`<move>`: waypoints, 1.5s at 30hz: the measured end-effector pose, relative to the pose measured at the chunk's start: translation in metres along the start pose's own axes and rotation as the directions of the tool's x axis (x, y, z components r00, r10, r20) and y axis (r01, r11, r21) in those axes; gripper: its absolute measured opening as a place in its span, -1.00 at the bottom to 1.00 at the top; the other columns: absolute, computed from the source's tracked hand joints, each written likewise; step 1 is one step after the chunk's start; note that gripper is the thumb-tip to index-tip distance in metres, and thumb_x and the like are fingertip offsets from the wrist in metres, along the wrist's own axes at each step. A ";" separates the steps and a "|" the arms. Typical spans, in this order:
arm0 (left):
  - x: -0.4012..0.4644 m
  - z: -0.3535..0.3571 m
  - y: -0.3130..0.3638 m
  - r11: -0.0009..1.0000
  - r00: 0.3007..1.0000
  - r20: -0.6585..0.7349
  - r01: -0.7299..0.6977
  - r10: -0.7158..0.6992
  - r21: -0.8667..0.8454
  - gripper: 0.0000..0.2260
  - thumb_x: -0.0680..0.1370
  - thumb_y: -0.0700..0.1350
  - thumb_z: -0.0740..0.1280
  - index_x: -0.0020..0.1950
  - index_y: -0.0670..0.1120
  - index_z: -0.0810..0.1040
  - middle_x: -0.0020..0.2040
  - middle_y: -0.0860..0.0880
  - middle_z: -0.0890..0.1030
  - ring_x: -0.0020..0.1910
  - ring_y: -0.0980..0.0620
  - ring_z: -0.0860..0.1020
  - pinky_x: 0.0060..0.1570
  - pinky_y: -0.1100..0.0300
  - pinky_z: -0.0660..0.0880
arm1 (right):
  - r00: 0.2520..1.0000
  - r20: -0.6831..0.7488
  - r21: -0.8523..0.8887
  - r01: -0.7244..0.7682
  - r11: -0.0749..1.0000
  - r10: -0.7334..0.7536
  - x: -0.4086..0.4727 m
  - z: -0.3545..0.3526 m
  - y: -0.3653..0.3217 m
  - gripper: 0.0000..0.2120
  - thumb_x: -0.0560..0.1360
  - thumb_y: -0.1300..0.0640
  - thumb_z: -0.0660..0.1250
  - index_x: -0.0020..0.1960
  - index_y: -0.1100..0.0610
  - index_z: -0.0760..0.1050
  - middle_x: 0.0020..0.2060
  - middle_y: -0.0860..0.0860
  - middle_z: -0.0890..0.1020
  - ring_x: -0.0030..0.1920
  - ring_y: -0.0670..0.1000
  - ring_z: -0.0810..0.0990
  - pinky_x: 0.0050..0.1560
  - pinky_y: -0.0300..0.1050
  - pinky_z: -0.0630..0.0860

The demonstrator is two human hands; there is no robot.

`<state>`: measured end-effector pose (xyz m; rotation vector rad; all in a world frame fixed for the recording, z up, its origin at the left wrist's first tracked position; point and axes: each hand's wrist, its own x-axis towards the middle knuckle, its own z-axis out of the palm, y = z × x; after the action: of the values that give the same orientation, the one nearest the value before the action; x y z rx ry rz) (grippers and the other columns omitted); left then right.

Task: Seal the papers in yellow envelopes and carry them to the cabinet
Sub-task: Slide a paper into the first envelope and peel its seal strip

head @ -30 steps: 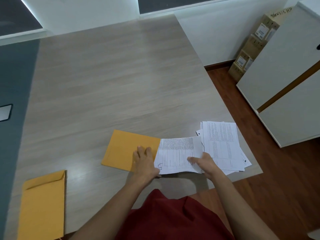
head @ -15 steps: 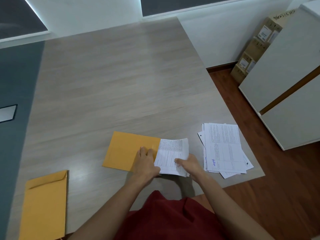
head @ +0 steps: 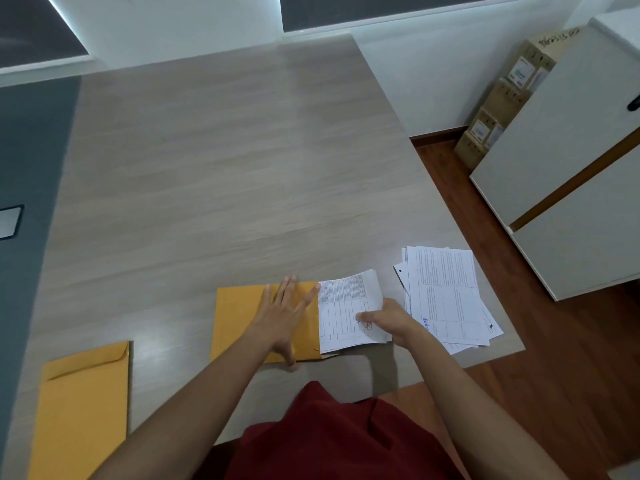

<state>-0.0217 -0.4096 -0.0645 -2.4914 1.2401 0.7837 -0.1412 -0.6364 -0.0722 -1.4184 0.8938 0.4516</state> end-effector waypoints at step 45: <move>-0.019 -0.011 0.022 0.982 0.976 -0.219 -0.031 -0.011 -0.188 0.41 0.06 0.30 0.59 0.51 0.24 -0.46 0.51 -0.27 0.11 0.54 -0.33 0.04 0.32 -0.38 0.19 | 0.989 -0.064 -0.256 0.114 0.960 -0.135 -0.020 0.053 -0.038 -0.92 0.41 0.23 0.51 -0.18 0.25 0.65 -0.35 0.15 0.68 -0.43 0.06 0.68 -0.40 -0.13 0.64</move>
<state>-0.0446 -0.4147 -0.0447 -2.7923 1.3039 0.6719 -0.1111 -0.5863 -0.0366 -1.7260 0.8270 0.4250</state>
